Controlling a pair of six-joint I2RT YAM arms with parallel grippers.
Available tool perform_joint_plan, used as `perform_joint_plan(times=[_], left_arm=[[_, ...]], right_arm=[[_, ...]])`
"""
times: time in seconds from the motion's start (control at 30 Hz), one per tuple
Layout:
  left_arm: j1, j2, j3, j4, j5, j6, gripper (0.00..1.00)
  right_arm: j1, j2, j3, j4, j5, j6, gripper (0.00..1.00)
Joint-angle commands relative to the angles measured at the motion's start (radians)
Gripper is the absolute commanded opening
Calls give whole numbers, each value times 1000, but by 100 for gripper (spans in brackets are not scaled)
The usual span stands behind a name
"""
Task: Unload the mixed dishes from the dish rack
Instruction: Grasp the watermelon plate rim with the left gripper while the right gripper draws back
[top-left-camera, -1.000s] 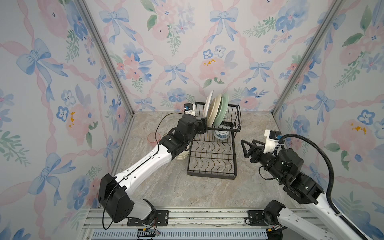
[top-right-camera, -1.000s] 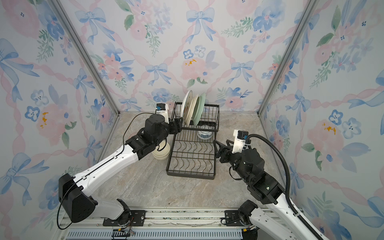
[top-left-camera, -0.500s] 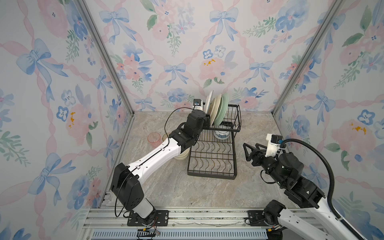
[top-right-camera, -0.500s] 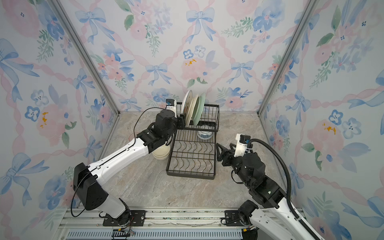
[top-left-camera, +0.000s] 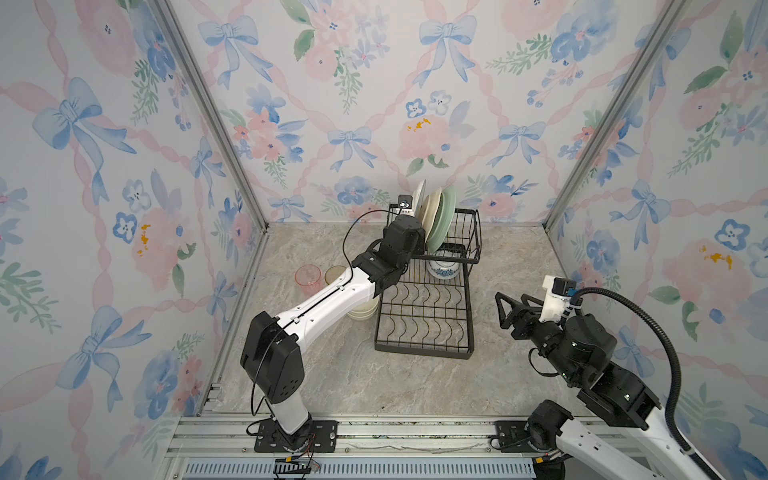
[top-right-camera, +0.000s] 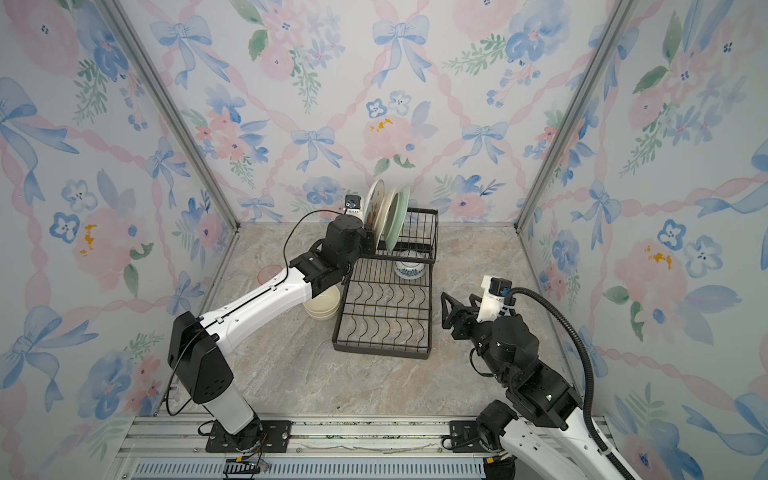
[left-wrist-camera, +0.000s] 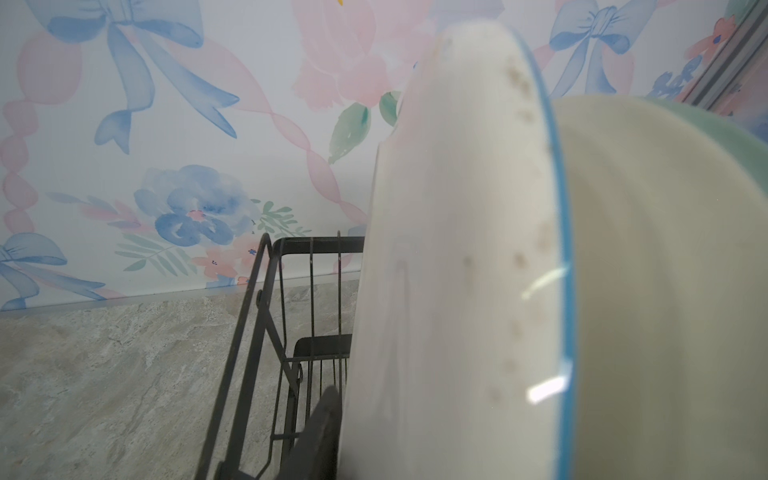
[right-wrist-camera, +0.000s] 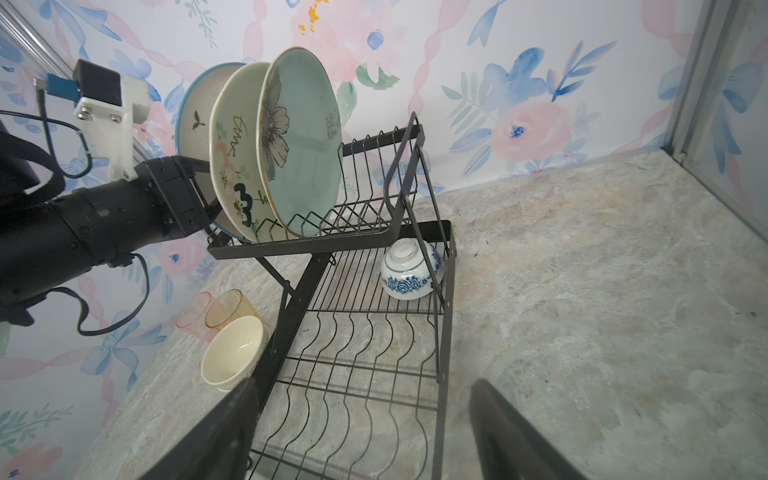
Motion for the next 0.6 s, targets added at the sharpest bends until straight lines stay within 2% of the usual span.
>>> perform_joint_plan(times=[0.0,0.07,0.43,0.57], left_arm=[[6,30,24,-1,-5,-8,30],[7,34,28,-1,-5,-8,28],[8,36,55,0,1,-2,0],[9,38,76,0,-5,17,0]], right_arm=[[-10,-13,13,-75,60,15,83],[-13,-11,21,-94,68,10,83],[-44,-6,46,-150,105,10,85],[-59,4,49,-153,105,3,85]])
